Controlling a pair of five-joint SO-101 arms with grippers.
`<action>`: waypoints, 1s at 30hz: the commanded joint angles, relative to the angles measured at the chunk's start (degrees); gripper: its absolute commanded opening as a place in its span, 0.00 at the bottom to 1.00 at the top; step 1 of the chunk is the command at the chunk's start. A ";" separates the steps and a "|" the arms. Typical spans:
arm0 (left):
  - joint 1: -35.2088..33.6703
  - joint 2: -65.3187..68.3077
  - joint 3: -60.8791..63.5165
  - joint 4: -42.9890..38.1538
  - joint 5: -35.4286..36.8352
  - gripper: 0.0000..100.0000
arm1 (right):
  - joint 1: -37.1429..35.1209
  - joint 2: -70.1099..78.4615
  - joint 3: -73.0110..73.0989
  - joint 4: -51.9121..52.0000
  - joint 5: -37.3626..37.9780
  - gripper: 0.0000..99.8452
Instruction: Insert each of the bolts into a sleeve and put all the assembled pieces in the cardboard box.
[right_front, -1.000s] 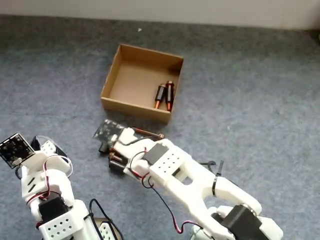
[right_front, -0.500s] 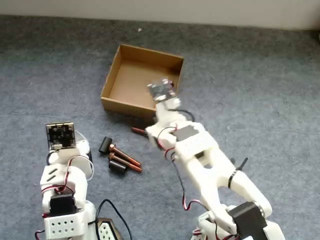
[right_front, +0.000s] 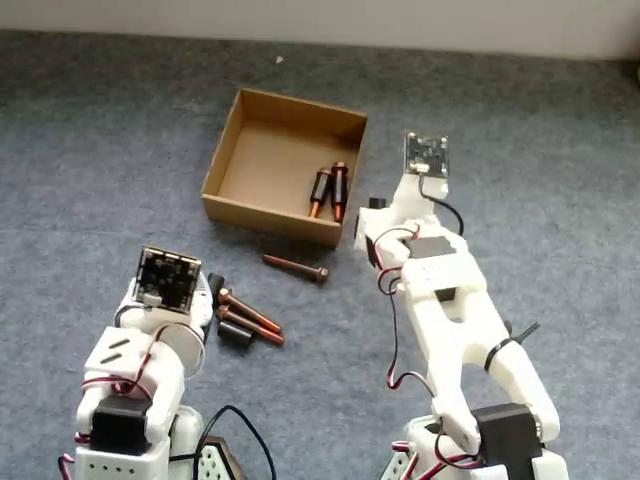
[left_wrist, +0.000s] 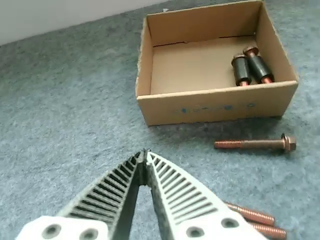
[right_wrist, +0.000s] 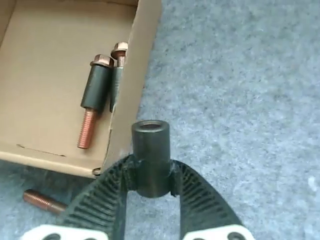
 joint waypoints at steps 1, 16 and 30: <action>2.33 11.30 -7.60 -0.18 -4.13 0.01 | 1.45 -3.47 -1.54 -1.36 -0.70 0.01; 7.08 74.59 -42.77 1.85 -31.03 0.16 | 8.57 -3.47 -1.63 -5.14 -0.70 0.01; 17.63 101.23 -59.47 5.89 -56.35 0.16 | 13.93 -3.47 -1.71 -9.54 -2.37 0.01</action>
